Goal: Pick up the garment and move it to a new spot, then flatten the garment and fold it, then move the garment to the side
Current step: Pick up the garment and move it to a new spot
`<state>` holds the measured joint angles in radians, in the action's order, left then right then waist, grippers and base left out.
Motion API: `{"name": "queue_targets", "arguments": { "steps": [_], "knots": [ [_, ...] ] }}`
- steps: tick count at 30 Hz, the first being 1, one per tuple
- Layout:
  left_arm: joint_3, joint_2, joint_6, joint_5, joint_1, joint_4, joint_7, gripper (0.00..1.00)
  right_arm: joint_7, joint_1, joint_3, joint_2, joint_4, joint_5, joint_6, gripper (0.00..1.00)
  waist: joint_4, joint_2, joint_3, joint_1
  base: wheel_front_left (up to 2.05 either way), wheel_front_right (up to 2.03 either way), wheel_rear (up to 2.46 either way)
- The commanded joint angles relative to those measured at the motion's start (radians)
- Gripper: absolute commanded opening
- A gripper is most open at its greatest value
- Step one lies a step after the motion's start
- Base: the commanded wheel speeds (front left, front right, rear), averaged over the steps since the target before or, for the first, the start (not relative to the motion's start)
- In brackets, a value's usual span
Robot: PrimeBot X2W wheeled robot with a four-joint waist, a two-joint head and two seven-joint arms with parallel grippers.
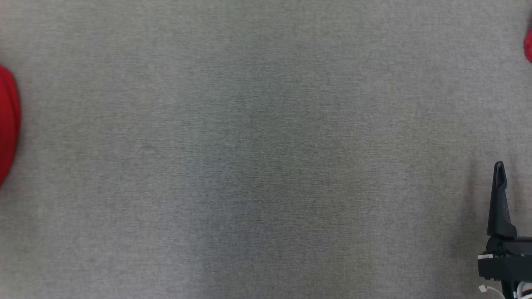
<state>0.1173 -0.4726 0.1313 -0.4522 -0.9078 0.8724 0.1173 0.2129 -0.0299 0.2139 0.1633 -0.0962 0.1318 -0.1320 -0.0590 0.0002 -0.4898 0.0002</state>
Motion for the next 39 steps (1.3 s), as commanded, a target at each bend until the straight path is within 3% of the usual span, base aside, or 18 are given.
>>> {"name": "queue_targets", "arguments": {
  "steps": [1, 5, 10, 11, 12, 14, 22, 25, 31, 33, 39],
  "knots": [
    [-0.009, -0.009, -0.002, -0.037, -0.013, 0.030, 0.054, 1.00, 0.005, -0.011, -0.001, 0.007, -0.005, -0.002, 0.002, 1.00, 0.032, -0.0002, -0.024, -0.0002, 0.00, 0.00, 0.00],
    [-0.040, -0.018, -0.002, -0.106, -0.011, 0.088, 0.170, 1.00, 0.002, -0.017, -0.003, 0.013, -0.011, -0.002, 0.002, 1.00, 0.042, -0.0002, -0.023, -0.0002, 0.00, 0.00, 0.00],
    [-0.059, -0.036, -0.003, -0.129, 0.005, 0.141, 0.201, 1.00, 0.000, -0.019, -0.009, 0.006, -0.010, -0.007, 0.002, 1.00, 0.050, -0.0002, -0.019, -0.0002, 0.00, 0.00, 0.00],
    [-0.060, -0.041, -0.003, -0.127, 0.007, 0.156, 0.196, 0.40, -0.002, -0.021, -0.011, 0.004, -0.009, -0.008, 0.002, 1.00, 0.053, -0.0002, -0.017, -0.0002, 0.00, 0.00, 0.00],
    [-0.068, -0.044, -0.003, -0.121, 0.006, 0.166, 0.192, 0.00, -0.003, -0.022, -0.013, 0.002, -0.008, -0.010, 0.002, 1.00, 0.054, -0.0002, -0.013, -0.0002, 0.00, 0.00, 0.00],
    [-0.074, -0.050, -0.002, -0.116, 0.005, 0.170, 0.145, 0.00, 0.000, -0.025, -0.016, 0.004, 0.001, -0.006, 0.002, 1.00, 0.056, -0.0002, -0.002, -0.0002, 0.00, 0.00, 0.00],
    [-0.121, -0.076, -0.009, -0.032, -0.066, 0.096, -0.225, 0.00, 0.026, -0.030, -0.039, -0.010, 0.067, 0.013, 0.002, 1.00, 0.045, -0.0002, 0.099, -0.0002, 0.00, 0.00, 0.00],
    [-0.161, -0.063, -0.004, -0.005, -0.092, 0.052, -0.285, 0.00, 0.035, -0.028, -0.052, -0.022, 0.102, 0.023, 0.002, 1.00, 0.046, -0.0002, 0.153, -0.0002, 0.00, 0.00, 0.00],
    [-0.255, -0.014, -0.003, 0.016, -0.165, -0.144, -0.264, 0.00, 0.048, -0.019, -0.070, -0.046, 0.161, 0.037, 0.002, 1.00, 0.088, -0.0002, 0.240, -0.0002, 0.00, 0.00, 0.00],
    [-0.301, 0.017, -0.002, 0.021, -0.181, -0.263, -0.212, 0.00, 0.052, -0.018, -0.083, -0.058, 0.179, 0.043, 0.002, 1.00, 0.134, -0.0002, 0.266, -0.0002, 0.00, 0.00, 0.00],
    [-0.389, 0.106, -0.008, 0.019, -0.150, -0.453, -0.117, 0.00, 0.052, -0.018, -0.094, -0.076, 0.188, 0.054, 0.002, 1.00, 0.248, -0.0002, 0.294, -0.0002, 0.00, 0.00, 0.00]
  ]
}}
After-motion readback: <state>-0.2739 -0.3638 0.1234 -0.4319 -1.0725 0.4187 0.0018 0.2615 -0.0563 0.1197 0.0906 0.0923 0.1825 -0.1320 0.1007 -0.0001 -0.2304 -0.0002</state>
